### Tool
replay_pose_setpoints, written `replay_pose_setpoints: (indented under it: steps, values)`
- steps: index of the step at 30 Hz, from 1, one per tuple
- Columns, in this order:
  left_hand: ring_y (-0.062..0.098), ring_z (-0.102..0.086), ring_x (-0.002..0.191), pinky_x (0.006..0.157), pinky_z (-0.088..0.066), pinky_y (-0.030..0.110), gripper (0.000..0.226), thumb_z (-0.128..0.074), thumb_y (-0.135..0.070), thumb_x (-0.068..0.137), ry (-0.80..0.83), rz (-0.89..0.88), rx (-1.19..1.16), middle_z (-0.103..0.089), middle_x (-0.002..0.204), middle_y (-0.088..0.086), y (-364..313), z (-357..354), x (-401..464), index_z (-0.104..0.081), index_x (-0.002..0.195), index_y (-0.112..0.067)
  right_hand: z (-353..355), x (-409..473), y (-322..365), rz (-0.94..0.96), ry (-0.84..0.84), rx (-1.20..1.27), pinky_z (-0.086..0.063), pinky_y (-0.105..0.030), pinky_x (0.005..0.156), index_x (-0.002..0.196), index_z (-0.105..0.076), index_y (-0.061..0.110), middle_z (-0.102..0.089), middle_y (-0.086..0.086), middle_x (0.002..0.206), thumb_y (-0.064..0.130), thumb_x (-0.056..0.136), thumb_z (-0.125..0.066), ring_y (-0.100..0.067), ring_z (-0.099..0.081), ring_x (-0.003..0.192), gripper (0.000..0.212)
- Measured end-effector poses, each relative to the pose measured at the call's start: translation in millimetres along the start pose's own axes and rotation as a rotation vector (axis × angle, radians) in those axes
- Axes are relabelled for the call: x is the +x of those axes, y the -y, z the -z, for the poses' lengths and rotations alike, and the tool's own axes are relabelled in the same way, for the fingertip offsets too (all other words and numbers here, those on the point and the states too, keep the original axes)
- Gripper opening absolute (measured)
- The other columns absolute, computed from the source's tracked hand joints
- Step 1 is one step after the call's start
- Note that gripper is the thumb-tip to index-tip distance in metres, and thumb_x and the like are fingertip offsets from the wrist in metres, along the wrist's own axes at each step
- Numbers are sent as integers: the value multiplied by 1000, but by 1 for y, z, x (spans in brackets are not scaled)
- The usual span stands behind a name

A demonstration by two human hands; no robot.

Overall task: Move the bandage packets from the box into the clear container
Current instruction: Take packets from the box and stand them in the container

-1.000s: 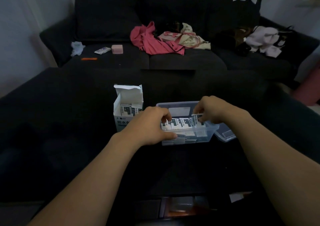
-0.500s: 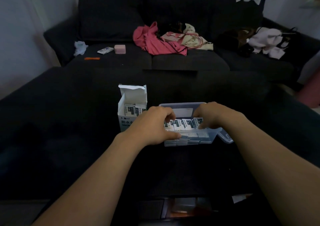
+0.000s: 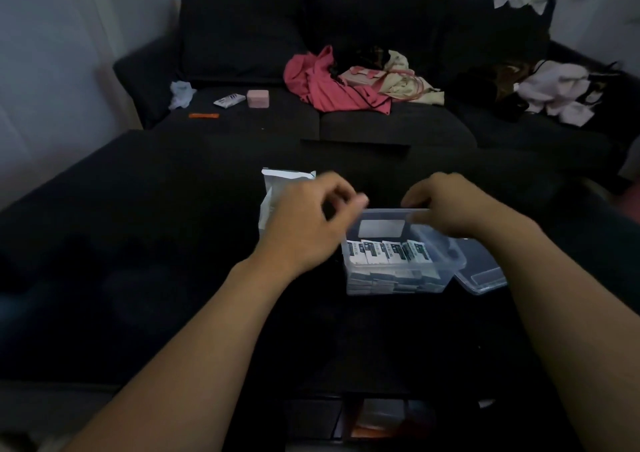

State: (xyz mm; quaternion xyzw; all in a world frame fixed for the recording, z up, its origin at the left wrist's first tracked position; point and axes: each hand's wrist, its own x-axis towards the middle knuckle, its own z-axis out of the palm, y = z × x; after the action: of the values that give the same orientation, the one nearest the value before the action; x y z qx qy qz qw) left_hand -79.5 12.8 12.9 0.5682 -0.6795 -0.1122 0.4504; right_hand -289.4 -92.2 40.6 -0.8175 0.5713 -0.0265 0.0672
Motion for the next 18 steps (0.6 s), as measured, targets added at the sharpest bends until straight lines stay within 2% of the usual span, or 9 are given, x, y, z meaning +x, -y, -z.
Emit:
replay_pose_setpoints:
  steps: [2,3,5,8,10,11,13,16,18]
  values:
    - [-2,-58,66,62,-45,14,2,-68,-24,90,-319,30,-70,-66,78,-9,5,19,1,-69,90,-22,5,-1,13,54,-215,61,-55,-44,93,111,-71,27,-71,3,111,31,89,-71,-18,-66,101,22]
    - [0,-57,64,61,-46,18,6,-68,-18,87,-425,77,-71,-64,77,-8,12,28,2,-68,91,-22,8,-4,24,110,-311,131,-56,-40,91,106,-72,28,-72,6,105,30,90,-70,-14,-67,98,17]
    - [8,-58,70,63,-51,29,20,-70,-17,80,-479,223,-11,-62,83,-2,32,44,3,-65,98,-23,12,-15,57,257,-404,323,-56,-24,84,102,-74,26,-73,10,97,28,91,-69,-3,-67,89,13]
    - [19,-60,94,74,-49,34,48,-76,-33,80,-222,497,66,-60,108,3,53,52,2,-59,124,-22,7,-31,114,478,-318,394,-50,-13,70,100,-75,27,-70,15,90,29,91,-70,6,-62,78,11]
    - [17,-60,96,71,-47,32,58,-73,-40,83,-41,571,82,-61,111,1,57,49,2,-55,134,-18,-4,-25,139,515,-252,285,-55,-27,78,105,-73,31,-69,12,100,34,90,-69,-1,-64,87,16]
    - [13,-61,90,67,-46,29,53,-71,-39,85,3,574,97,-63,104,-2,58,48,2,-57,132,-18,-9,-19,146,480,-211,219,-57,-36,82,109,-72,31,-68,6,107,34,90,-68,-12,-66,95,20]
    - [8,-62,80,62,-48,28,36,-69,-32,89,69,597,104,-66,90,-6,58,47,5,-64,123,-19,-15,-6,151,368,-142,80,-57,-44,85,117,-70,28,-65,-3,115,27,91,-67,-26,-65,99,26]
    - [19,-70,81,71,-61,42,19,-70,-26,89,107,623,94,-71,88,-1,60,45,5,-68,107,-23,-20,4,149,303,-163,-9,-58,-43,84,117,-71,24,-65,-6,114,16,89,-69,-28,-66,97,29]
    - [21,-71,82,76,-63,45,17,-70,-25,88,108,602,109,-71,88,1,60,44,6,-67,105,-23,-22,8,148,289,-187,-15,-57,-39,80,115,-72,23,-66,-6,112,13,86,-72,-28,-66,94,30]
